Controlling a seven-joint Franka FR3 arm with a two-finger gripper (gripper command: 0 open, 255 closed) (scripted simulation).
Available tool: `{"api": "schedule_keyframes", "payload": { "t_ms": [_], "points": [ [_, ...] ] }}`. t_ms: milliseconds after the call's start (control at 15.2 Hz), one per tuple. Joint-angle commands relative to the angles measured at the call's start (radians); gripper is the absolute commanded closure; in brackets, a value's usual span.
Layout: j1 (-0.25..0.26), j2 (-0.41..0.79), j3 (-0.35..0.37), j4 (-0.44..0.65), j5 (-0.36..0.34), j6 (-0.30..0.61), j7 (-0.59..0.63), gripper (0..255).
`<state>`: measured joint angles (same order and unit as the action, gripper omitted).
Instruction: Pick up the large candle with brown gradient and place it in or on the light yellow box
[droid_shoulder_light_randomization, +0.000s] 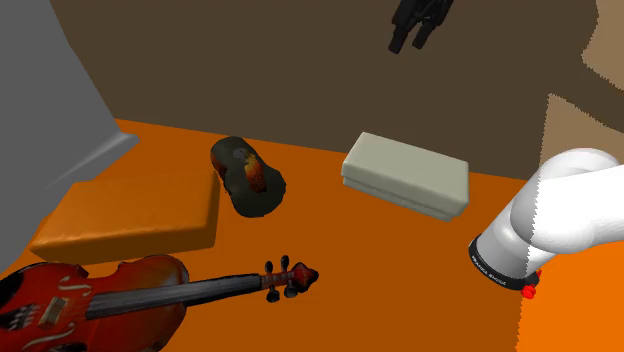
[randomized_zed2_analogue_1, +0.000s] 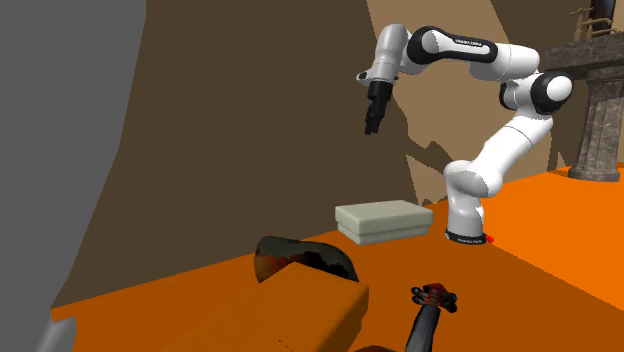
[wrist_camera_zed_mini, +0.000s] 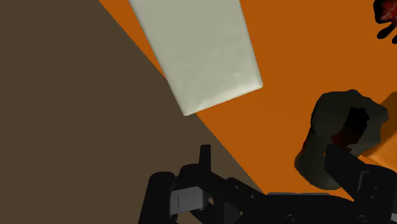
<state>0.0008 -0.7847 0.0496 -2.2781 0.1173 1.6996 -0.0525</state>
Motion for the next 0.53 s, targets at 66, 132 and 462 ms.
{"api": "schedule_keyframes", "payload": {
  "t_ms": [66, 132, 462],
  "points": [
    [0.004, 0.010, 0.011, -0.019, 0.011, 0.029, 0.011, 0],
    [0.008, 0.022, 0.022, -0.037, 0.023, 0.058, 0.021, 0],
    [0.030, 0.099, 0.078, -0.107, 0.079, 0.206, 0.071, 0]
  ]
}}
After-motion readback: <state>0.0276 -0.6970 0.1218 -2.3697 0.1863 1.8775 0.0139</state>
